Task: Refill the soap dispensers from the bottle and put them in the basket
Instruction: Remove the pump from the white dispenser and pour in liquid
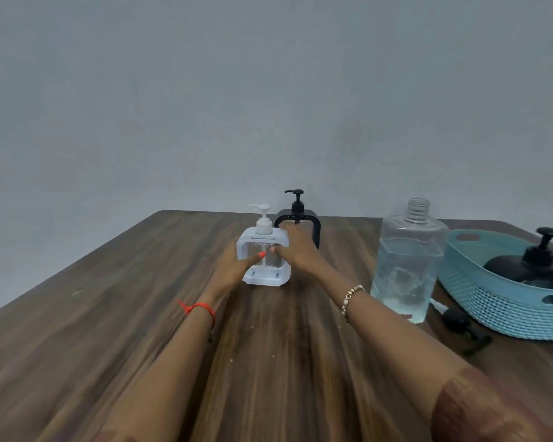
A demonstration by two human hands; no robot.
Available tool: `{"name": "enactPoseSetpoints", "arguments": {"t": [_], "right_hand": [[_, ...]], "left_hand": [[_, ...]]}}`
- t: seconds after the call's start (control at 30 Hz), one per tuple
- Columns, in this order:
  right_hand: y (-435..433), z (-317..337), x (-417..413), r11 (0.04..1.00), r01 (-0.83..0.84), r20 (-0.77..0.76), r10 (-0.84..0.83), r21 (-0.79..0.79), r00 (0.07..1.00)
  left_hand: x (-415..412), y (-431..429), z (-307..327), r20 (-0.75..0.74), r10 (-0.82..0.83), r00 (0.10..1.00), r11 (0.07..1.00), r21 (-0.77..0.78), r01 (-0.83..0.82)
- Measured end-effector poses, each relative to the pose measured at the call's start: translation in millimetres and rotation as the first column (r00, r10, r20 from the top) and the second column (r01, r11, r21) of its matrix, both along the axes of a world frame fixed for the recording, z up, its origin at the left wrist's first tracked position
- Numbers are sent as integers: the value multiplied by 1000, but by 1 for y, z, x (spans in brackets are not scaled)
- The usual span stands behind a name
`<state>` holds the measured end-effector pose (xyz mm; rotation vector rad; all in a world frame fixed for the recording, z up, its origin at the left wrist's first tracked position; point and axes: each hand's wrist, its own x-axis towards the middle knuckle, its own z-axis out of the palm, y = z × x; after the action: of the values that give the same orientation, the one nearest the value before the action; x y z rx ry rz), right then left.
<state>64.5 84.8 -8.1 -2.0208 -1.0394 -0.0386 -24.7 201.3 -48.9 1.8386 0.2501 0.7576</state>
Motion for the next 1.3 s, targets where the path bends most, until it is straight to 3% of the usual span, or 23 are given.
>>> {"name": "enactPoseSetpoints", "arguments": {"t": [0.3,0.47,0.6,0.77,1.0,1.13,1.23,1.3], "right_hand": [[-31,17,-4,1000,-11,-47,12,22,999],[-53,35,-14,999,-7,-4,7,49,1000],[-67,49,-28,988,95,58,-103,121,993],[-85,59,-43,993,68,94,-77,95,993],[-116,70,-50,980,-176,67,171,92,983],[-131,79,-43,924,-365,-118,378,119,918],[-134,80,-38,890,-381,-259,441,250,859],[-130,77,-40,903,-308,-272,391,301,879]], "left_hand": [[7,-2,5,-29,-40,999,985,-170,35],[2,-23,13,44,-118,992,947,-297,126],[-9,-46,22,59,-164,985,947,-270,173],[-25,-65,34,24,-189,982,967,-169,190],[-49,-76,43,12,-364,932,917,-171,360],[-55,-75,45,3,-399,917,900,-190,392],[-55,-79,47,18,-360,933,913,-198,357],[-53,-81,48,30,-322,946,926,-196,321]]}}
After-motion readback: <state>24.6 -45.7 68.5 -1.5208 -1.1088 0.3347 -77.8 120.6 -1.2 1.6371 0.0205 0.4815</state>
